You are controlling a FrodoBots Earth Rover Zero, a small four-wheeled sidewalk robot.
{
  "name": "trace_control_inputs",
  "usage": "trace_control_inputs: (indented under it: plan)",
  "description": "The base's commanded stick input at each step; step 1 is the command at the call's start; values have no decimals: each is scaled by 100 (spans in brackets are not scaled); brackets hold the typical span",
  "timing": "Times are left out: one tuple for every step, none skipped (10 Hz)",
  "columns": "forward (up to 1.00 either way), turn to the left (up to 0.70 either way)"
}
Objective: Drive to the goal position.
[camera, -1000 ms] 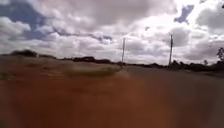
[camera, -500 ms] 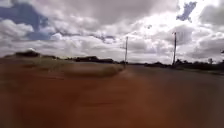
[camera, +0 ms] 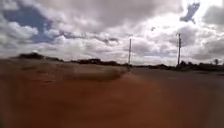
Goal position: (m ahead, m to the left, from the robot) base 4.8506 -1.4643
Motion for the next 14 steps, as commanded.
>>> trace_control_inputs:
  plan:
    - [85,-27]
    - [85,-27]
    - [85,-27]
    - [85,-27]
    - [85,-27]
    - [85,-22]
    - [85,-15]
    - [85,-7]
    - [85,0]
    - [85,0]
    - [85,0]
    - [85,0]
    - [85,0]
    - [85,0]
